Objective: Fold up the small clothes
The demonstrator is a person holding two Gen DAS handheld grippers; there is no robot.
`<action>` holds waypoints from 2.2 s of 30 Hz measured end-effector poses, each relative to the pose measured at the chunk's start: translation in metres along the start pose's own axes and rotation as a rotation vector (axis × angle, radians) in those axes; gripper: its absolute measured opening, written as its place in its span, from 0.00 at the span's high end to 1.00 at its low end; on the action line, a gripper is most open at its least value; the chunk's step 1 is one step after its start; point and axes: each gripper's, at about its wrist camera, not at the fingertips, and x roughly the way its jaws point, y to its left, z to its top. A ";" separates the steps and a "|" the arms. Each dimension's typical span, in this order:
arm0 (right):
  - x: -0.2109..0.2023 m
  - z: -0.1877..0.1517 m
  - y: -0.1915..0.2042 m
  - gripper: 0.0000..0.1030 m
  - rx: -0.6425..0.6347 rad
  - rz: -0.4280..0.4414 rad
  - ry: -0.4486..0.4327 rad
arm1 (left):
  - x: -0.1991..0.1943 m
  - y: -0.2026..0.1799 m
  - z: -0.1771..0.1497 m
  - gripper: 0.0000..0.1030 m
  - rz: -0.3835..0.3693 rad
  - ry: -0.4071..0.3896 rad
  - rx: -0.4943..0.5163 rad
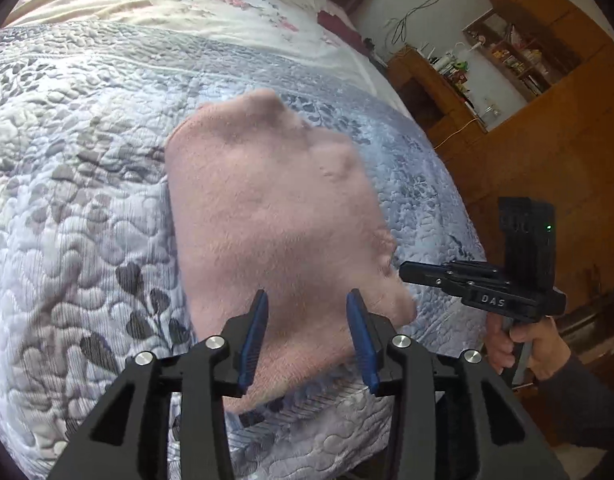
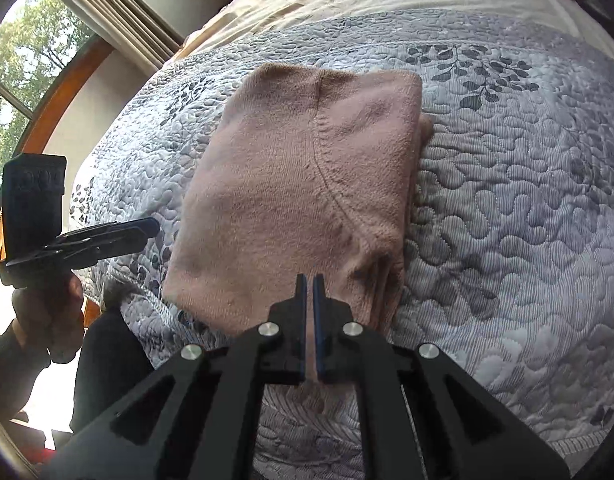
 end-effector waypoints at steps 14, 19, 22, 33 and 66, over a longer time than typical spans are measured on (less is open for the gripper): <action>-0.106 -0.044 0.072 0.15 0.045 -0.196 -0.183 | -0.102 -0.093 -0.036 0.31 0.381 -0.162 0.084; -0.181 -0.085 0.149 0.03 0.064 -0.417 -0.309 | -0.168 -0.154 -0.082 0.25 0.544 -0.231 0.129; -0.210 -0.105 0.191 0.03 -0.023 -0.485 -0.289 | -0.193 -0.180 -0.103 0.25 0.561 -0.186 0.196; -0.306 -0.164 0.268 0.03 -0.011 -0.571 -0.421 | -0.287 -0.243 -0.153 0.25 0.621 -0.225 0.134; -0.292 -0.167 0.275 0.03 -0.014 -0.575 -0.386 | -0.284 -0.234 -0.156 0.25 0.639 -0.239 0.087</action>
